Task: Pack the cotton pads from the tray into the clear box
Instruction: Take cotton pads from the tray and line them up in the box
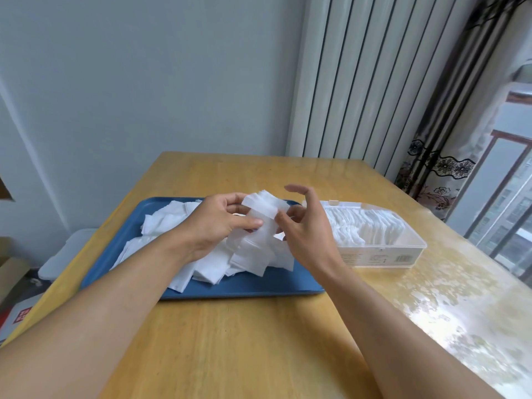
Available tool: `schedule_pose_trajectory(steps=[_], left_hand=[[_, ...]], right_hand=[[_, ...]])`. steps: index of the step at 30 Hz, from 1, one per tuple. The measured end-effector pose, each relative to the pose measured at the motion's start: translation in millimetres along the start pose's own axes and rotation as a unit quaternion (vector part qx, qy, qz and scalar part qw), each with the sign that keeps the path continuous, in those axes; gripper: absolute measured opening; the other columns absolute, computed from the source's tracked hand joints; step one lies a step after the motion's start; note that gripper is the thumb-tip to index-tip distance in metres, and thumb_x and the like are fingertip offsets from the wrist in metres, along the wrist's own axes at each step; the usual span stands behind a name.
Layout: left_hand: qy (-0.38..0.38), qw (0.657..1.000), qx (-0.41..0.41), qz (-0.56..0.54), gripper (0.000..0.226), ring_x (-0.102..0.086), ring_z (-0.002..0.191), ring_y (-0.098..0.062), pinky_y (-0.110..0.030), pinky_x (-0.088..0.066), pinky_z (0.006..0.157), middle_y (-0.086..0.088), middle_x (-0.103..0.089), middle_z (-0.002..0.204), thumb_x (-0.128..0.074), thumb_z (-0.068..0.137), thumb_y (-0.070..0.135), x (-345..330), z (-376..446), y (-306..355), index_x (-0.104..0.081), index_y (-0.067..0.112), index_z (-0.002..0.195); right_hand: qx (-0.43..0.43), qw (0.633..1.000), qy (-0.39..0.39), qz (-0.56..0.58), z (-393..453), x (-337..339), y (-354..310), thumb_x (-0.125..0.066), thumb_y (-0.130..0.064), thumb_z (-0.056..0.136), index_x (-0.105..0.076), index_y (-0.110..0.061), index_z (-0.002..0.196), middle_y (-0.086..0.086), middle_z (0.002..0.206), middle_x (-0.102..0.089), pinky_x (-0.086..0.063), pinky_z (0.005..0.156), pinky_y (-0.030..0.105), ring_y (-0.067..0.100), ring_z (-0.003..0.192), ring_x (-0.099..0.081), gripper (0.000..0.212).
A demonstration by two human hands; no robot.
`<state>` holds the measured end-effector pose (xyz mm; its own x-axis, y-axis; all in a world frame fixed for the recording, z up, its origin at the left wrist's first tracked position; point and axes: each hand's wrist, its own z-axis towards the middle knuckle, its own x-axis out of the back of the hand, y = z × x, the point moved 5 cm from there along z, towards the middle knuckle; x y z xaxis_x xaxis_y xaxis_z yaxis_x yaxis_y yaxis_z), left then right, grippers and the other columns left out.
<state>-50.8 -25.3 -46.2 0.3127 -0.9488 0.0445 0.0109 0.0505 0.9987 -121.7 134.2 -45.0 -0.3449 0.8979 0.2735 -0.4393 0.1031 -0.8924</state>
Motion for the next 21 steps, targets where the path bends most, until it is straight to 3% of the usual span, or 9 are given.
schedule_pose_trajectory(steps=[3, 6, 11, 13, 17, 21], left_hand=[[-0.001, 1.000, -0.007, 0.008, 0.021, -0.069, 0.076, -0.018, -0.022, -0.055, 0.071, -0.012, -0.077, 0.096, -0.075, 0.087, 0.001, -3, 0, 0, -0.075, 0.007, 0.107], [-0.001, 1.000, -0.006, 0.015, 0.015, -0.069, 0.078, -0.016, -0.025, -0.054, 0.074, -0.011, -0.078, 0.097, -0.070, 0.093, 0.006, -4, 0, -1, -0.076, 0.005, 0.107], [0.043, 0.999, 0.003, 0.003, 0.017, -0.066, 0.072, -0.015, -0.019, -0.054, 0.064, -0.008, -0.074, 0.096, -0.069, 0.095, 0.011, -3, 0, -1, -0.074, 0.003, 0.109], [0.081, 0.997, 0.004, 0.008, 0.014, -0.069, 0.068, -0.014, -0.019, -0.055, 0.061, -0.008, -0.076, 0.096, -0.068, 0.096, 0.014, 2, 1, -1, -0.075, 0.007, 0.106], [0.153, 0.987, -0.036, 0.015, 0.010, -0.076, 0.086, -0.023, -0.034, -0.062, 0.080, -0.010, -0.078, 0.096, -0.067, 0.097, 0.014, 15, 3, 2, -0.072, 0.009, 0.104], [0.171, 0.981, -0.091, 0.009, 0.010, -0.077, 0.083, -0.017, -0.027, -0.061, 0.072, -0.003, -0.080, 0.089, -0.066, 0.098, 0.010, 20, 1, 15, -0.071, 0.013, 0.105]], right_hand=[[0.034, 0.999, 0.013, -0.019, 0, 1, -4, -0.062, -0.013, 0.094, -0.059, -0.041, 0.129, -0.004, 0.082, -0.062, -0.050, 0.065, 0.021, 0.008, 0.069, -0.062, 0.045], [0.070, 0.996, 0.017, -0.047, -1, 1, -10, -0.063, -0.012, 0.096, -0.071, -0.035, 0.121, -0.012, 0.089, -0.059, -0.044, 0.067, 0.012, 0.001, 0.070, -0.056, 0.035], [0.056, 0.998, 0.036, 0.004, 2, 4, -10, -0.062, -0.025, 0.100, -0.072, -0.026, 0.104, -0.012, 0.108, -0.066, -0.052, 0.085, 0.029, 0.003, 0.101, -0.062, 0.011], [0.050, 0.998, 0.035, 0.034, 4, 8, -12, -0.061, -0.027, 0.101, -0.068, -0.023, 0.100, -0.009, 0.099, -0.070, -0.054, 0.084, 0.034, 0.007, 0.099, -0.066, 0.009], [0.061, 0.995, 0.011, 0.077, 6, 12, -20, -0.064, -0.010, 0.098, -0.063, -0.021, 0.090, 0.001, 0.086, -0.075, -0.054, 0.072, 0.023, 0.017, 0.081, -0.072, 0.013], [0.082, 0.995, -0.057, -0.015, 8, 6, -22, -0.062, -0.009, 0.097, -0.073, -0.033, 0.094, -0.008, 0.090, -0.075, -0.059, 0.082, 0.043, 0.015, 0.085, -0.071, 0.026]])
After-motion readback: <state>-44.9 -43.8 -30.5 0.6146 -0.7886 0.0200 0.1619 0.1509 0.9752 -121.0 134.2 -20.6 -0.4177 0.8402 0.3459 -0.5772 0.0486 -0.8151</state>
